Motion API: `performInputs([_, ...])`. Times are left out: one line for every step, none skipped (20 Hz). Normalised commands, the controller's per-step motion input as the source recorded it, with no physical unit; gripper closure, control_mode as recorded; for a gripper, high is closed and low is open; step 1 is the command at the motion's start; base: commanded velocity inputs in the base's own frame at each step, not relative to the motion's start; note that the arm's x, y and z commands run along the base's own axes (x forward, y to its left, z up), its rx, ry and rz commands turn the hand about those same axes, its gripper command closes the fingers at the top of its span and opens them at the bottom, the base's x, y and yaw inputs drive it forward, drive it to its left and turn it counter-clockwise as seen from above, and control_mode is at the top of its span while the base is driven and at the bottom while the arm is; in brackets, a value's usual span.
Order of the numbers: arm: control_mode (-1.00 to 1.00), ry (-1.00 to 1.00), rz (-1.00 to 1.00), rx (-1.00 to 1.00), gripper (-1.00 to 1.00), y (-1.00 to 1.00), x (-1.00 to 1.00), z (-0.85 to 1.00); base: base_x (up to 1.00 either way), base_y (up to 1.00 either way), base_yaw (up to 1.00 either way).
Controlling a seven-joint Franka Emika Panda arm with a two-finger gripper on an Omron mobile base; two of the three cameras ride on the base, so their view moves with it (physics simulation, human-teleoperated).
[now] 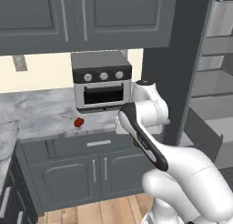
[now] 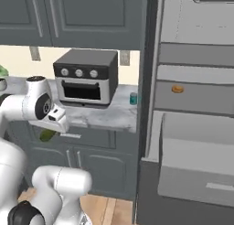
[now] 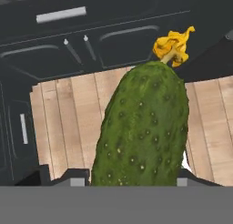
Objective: Place the cucumber and bell pepper inside the fridge drawer. Close the drawer after placing the vegetables.
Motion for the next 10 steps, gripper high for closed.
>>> performInputs([1.00, 0.00, 0.00, 0.00, 1.00, 0.00, 0.00, 0.00, -1.00, -0.68, -0.02])
performInputs([1.00, 0.00, 0.00, 0.00, 1.00, 0.00, 0.00, 0.00, -0.86, -0.69, -0.02])
performInputs([1.00, 0.00, 0.00, 0.00, 1.00, 0.00, 0.00, 0.00, -0.51, -0.56, -0.04])
performInputs([1.00, 0.00, 0.00, 0.00, 1.00, 0.00, 0.00, 0.00, -0.18, -0.64, -0.05])
performInputs([1.00, 0.00, 0.00, 0.00, 1.00, 0.00, 0.00, 0.00, 0.00, -0.92, -0.07])
performInputs([1.00, 0.00, 0.00, 0.00, 1.00, 0.00, 0.00, 0.00, 0.00, -0.96, -0.06])
performInputs([1.00, 0.00, 0.00, 0.00, 1.00, 0.00, 0.00, 0.00, 0.08, -0.99, -0.04])
performInputs([1.00, 0.00, 0.00, 0.00, 1.00, 0.00, 0.00, 0.00, 0.31, -0.89, -0.03])
performInputs([1.00, 0.00, 0.00, 0.00, 1.00, 0.00, 0.00, 0.00, 0.45, -0.84, -0.01])
performInputs([1.00, 0.00, 0.00, 0.00, 1.00, 0.00, 0.00, 0.00, 0.49, -0.91, 0.00])
